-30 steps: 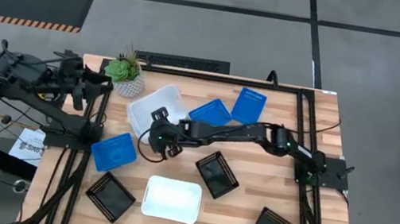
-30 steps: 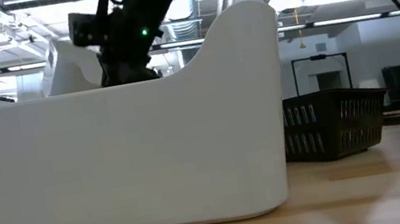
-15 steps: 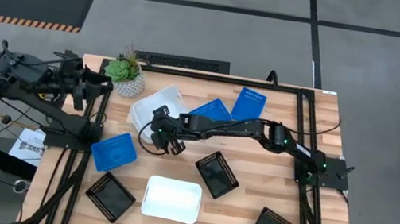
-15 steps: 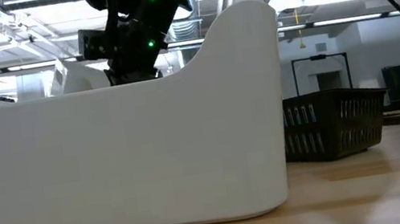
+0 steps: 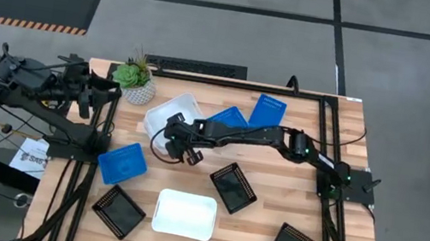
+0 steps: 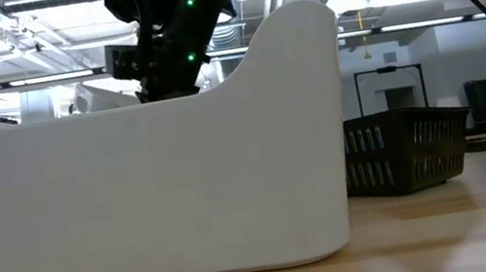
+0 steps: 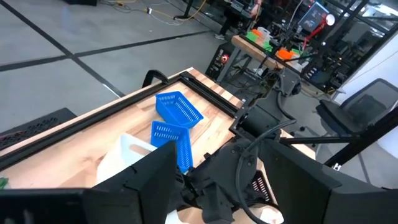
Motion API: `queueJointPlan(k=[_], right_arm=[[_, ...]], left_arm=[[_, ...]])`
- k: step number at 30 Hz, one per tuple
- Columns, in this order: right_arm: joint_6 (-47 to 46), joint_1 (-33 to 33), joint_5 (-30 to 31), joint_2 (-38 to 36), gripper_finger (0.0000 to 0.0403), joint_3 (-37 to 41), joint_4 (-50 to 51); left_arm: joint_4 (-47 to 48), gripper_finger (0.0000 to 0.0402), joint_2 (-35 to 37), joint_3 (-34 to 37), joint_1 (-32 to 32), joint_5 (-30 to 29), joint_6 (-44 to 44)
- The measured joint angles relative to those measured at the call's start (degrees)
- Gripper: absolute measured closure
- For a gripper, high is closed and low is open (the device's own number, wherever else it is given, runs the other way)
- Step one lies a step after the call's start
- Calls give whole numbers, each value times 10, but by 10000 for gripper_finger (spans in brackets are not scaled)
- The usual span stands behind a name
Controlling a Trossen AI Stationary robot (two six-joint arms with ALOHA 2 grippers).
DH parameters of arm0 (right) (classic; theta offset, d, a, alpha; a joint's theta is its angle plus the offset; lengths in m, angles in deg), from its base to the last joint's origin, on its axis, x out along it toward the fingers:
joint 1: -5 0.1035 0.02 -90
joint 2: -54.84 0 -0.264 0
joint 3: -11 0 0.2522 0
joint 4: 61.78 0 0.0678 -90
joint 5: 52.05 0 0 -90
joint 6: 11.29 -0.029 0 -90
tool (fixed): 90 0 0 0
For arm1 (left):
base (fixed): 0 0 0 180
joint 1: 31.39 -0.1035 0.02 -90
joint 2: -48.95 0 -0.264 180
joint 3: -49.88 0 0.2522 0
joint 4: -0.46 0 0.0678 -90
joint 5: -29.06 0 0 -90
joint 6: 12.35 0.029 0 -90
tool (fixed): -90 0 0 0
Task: Stack baskets by color
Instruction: Stack the middle right white bin on the top white bin, then stack the bottom white bin on the white bins
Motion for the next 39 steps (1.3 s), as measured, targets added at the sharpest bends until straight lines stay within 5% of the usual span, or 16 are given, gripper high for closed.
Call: queueJointPlan(k=[28, 39], right_arm=[[28, 1, 40, -1, 247, 0, 1], [-62, 6, 72, -53, 181, 1, 58]], left_arm=[[0, 178, 0, 0, 0, -1, -6], [1, 178, 0, 0, 0, 0, -6]])
